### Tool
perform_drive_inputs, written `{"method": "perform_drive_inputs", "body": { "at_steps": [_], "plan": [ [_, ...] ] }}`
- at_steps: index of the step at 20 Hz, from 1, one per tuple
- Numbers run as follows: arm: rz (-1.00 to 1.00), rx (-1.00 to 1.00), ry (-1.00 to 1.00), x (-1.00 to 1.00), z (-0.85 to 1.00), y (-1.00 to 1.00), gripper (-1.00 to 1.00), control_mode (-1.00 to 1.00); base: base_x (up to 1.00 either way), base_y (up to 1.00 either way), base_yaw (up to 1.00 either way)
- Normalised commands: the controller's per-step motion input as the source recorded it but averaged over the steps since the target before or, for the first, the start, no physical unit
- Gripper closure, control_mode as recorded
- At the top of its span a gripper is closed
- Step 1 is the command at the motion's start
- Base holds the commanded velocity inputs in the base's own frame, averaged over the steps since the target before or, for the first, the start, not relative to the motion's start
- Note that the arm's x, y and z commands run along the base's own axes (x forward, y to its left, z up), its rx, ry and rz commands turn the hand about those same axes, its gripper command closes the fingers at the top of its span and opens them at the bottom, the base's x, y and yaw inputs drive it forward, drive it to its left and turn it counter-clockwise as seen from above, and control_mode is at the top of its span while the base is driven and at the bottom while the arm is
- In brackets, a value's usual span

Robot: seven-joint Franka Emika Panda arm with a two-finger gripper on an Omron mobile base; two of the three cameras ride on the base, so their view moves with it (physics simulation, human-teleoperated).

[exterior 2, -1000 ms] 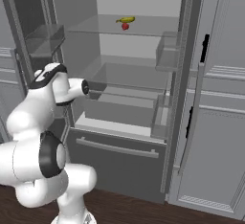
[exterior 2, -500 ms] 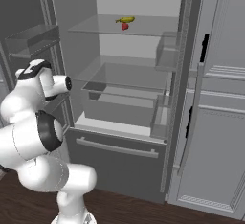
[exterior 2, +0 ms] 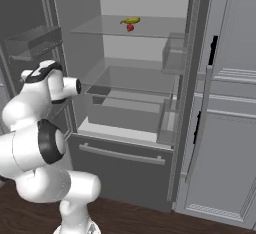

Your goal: Take the strawberry from the fridge and place it on top of the pancake, located on the dining counter.

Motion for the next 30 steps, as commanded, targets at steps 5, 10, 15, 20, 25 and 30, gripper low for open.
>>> {"method": "perform_drive_inputs", "body": {
  "at_steps": [5,10,15,20,25,30],
  "plan": [
    [-0.01,0.02,-0.21,0.00,0.07,-0.77,-1.00,-1.00,0.00,0.00,0.00],
    [-0.08,-0.06,-0.24,-0.19,-0.01,-0.72,-1.00,-1.00,0.00,0.00,0.00],
    [-0.15,-0.24,-0.23,-0.39,0.00,-0.55,-1.00,-1.00,0.00,0.00,0.00],
    [-0.23,-0.37,-0.22,-0.51,0.00,-0.35,-1.00,-1.00,0.00,0.00,0.00],
    [-0.28,-0.36,-0.18,-0.47,0.00,-0.28,-1.00,-1.00,0.00,0.00,0.00],
    [-0.29,-0.30,-0.15,-0.38,0.00,-0.23,-1.00,-1.00,0.00,0.00,0.00]
  ]
}}
